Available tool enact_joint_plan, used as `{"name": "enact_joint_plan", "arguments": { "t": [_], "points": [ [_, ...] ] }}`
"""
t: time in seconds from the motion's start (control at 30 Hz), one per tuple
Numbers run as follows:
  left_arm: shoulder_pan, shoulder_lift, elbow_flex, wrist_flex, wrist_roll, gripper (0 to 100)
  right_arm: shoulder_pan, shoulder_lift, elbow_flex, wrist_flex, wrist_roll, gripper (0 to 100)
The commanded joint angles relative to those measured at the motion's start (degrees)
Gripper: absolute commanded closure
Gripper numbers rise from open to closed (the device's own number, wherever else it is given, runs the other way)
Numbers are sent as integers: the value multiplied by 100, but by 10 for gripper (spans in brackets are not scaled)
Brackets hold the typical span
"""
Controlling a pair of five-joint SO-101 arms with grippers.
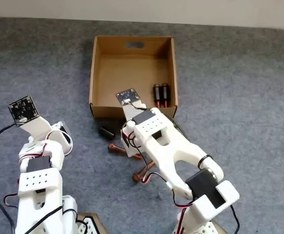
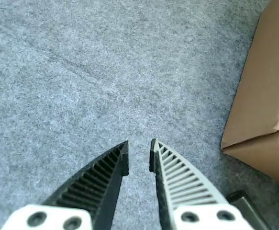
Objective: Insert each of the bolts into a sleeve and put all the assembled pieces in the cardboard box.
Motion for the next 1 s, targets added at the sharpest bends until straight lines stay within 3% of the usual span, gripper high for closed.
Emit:
{"name": "enact_joint_plan", "arguments": {
  "t": [0.0, 0.23, 0.57, 0.67, 0.83, 0.97],
  "points": [
    [-48, -92, -242, -97, 44, 898, 48, -391, -215, -66, 26, 967],
    [-48, -92, -242, -97, 44, 897, 84, -1077, -101, 101, 53, 992],
    [13, -92, -242, -97, 44, 897, 1200, -2088, -4, 505, 695, 989],
    [75, -92, -242, -97, 35, 897, 822, -1895, -31, 470, 668, 958],
    [40, -101, -242, -88, 35, 897, -31, -1253, -66, -75, 659, 812],
    [40, -101, -242, -79, 35, 898, -198, -593, -75, -796, 659, 808]
  ]
}}
